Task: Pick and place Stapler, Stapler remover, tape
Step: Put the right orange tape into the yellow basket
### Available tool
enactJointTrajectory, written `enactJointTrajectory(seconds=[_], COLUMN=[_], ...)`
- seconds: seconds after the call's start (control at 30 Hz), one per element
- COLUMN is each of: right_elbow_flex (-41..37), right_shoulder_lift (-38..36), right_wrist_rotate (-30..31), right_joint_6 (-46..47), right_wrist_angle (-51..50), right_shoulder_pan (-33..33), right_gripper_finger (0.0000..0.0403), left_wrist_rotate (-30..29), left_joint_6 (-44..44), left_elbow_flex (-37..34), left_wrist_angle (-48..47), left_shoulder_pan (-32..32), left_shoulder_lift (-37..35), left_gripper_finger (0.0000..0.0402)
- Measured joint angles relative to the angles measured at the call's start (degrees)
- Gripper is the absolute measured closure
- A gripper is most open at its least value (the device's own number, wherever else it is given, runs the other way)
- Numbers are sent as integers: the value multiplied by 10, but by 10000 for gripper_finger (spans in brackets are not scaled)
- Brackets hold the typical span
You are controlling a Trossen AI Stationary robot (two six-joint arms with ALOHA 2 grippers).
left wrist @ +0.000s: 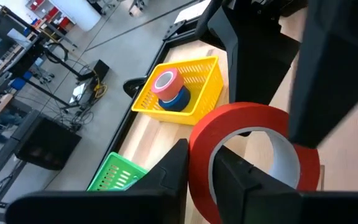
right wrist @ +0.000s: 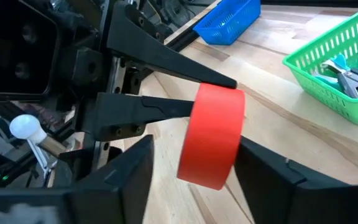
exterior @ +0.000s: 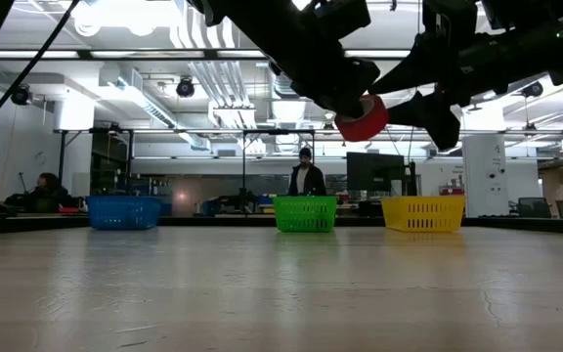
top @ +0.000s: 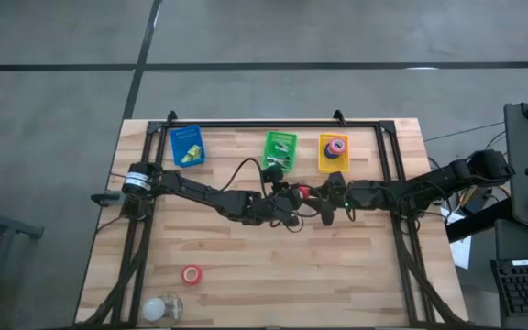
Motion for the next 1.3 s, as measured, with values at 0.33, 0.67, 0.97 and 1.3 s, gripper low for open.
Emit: enactJointTrajectory(seconds=[0.33, 0.67, 0.97, 1.3], right_elbow_flex=[-13, -18, -1, 18], right_shoulder_lift=[-2, -10, -65, -140], right_wrist_rotate=[-2, -2, 46, 169], right_joint_6=[-9, -16, -21, 4], right_wrist_angle=[2, -20, -195, -401], right_shoulder_pan=[-17, -46, -93, -134], right_gripper_finger=[299, 284, 296, 290], left_wrist_rotate=[1, 0, 3, 25], left_joint_6=[-2, 1, -95, -244], left_elbow_flex=[0, 1, 0, -1], left_wrist_angle=[10, 7, -102, -291], left_shoulder_pan=[-2, -13, -46, -87], left_shoulder_lift=[0, -3, -31, -37], left_gripper_finger=[304, 250, 237, 236])
